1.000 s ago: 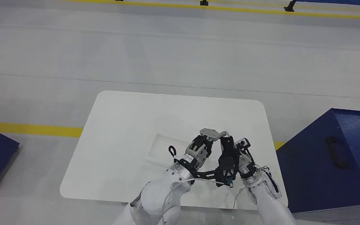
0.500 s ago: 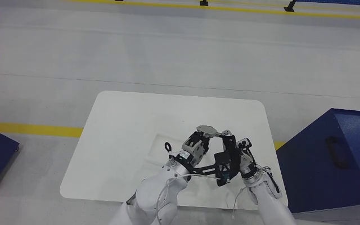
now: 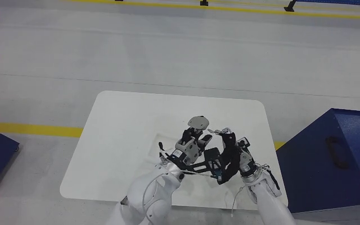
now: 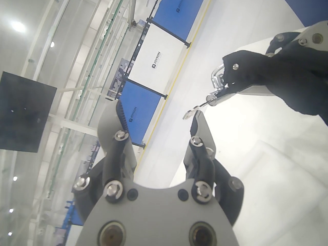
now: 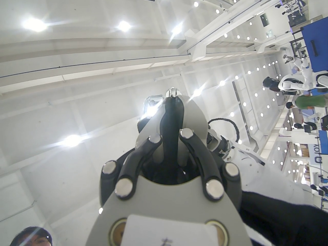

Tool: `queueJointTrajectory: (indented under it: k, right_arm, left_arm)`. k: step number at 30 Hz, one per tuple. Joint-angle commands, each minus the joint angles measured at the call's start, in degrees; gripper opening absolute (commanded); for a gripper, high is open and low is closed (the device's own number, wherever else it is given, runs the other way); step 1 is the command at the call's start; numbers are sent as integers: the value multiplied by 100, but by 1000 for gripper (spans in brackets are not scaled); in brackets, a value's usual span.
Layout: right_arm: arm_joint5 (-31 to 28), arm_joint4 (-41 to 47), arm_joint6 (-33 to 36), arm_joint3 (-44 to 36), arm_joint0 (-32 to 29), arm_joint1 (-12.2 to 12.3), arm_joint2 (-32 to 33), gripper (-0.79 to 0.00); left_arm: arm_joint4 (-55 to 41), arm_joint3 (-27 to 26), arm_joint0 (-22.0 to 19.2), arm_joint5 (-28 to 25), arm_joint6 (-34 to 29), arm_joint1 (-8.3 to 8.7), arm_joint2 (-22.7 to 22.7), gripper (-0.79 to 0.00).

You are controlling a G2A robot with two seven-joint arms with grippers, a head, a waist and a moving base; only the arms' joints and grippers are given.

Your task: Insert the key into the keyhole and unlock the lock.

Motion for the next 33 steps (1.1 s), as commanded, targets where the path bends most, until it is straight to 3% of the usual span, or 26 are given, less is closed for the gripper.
queueJointTrajectory:
  k: [1, 10, 20, 33]
  right_arm:
    - [51, 40, -2, 8, 5, -5, -3, -785]
    - [676, 284, -46, 46, 43, -12, -14, -785]
    - [769, 159, 121, -40, -26, -3, 0, -785]
    - [433, -304, 562, -27, -41, 25, 48, -785]
  left_arm:
    - [-315, 14, 11, -34, 132, 2, -96, -785]
    - [-863, 113, 84, 521, 508, 2, -317, -785]
    - [-203, 394, -115, 487, 444, -1, 23, -785]
    - [-294, 350, -261, -163, 140, -2, 59, -785]
